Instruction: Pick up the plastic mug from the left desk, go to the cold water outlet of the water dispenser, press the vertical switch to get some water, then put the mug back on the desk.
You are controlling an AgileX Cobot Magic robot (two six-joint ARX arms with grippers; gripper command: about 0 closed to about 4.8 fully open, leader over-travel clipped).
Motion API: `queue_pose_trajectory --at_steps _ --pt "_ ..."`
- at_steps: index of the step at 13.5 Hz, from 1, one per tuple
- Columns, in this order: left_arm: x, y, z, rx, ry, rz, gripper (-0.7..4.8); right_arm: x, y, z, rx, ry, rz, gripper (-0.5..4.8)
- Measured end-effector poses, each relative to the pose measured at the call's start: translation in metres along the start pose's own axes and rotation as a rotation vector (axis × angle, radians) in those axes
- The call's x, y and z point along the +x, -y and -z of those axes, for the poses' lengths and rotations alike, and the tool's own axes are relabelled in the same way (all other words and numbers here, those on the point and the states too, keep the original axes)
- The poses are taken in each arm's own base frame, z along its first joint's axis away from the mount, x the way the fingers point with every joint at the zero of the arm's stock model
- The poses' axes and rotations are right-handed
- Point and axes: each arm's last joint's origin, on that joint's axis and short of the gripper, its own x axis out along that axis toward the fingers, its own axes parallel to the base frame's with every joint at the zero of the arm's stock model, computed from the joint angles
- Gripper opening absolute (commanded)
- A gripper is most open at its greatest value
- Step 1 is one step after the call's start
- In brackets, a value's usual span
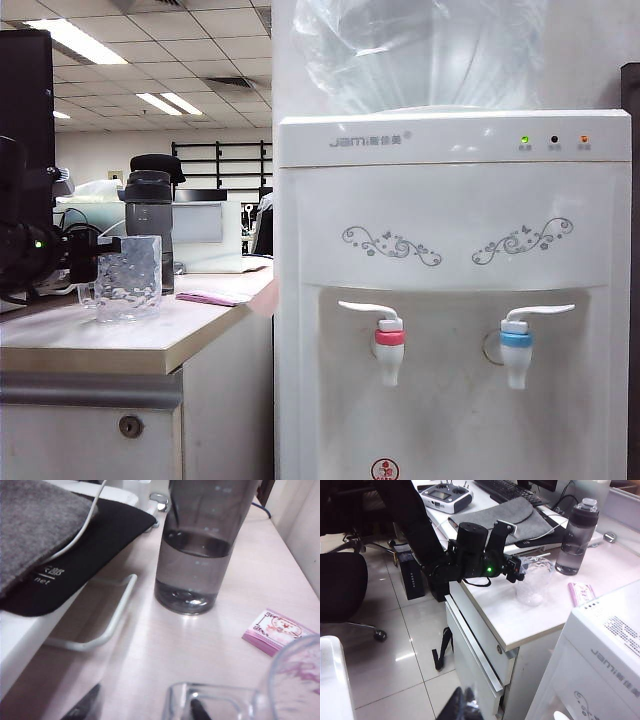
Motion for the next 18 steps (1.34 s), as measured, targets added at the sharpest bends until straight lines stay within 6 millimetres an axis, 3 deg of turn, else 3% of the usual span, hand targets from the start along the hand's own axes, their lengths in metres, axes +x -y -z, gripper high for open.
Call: queue_pose_trajectory --at_steps 2,6,7,9,12,18 --pt "0.008 0.001 0.002 0.018 0.024 0.032 -0.06 0.003 0.0 0.001 0.0 -0.011 -0.001 -0.01" --pt "0.009 0.0 0.001 0.018 0.03 0.093 -0.06 0.009 0.0 0.003 0.001 -0.031 0.002 -0.01" --pt "0.007 0.003 -0.002 0.016 0.012 0.189 -0.06 0.009 0.006 0.002 0.006 -0.026 0.078 -0.01" --pt "0.001 0.005 -0.008 0.003 -0.024 0.22 -0.06 0.006 0.008 0.001 0.008 -0.017 0.109 -0.01" --pt "-0.013 0.01 -0.05 0.005 0.016 0.299 -0.06 -0.003 0.014 -0.005 0.017 0.048 0.16 -0.01" --pt "-0.052 0.019 -0.108 0.011 0.017 0.442 -0.06 -0.017 0.019 -0.012 0.024 0.133 0.204 -0.01"
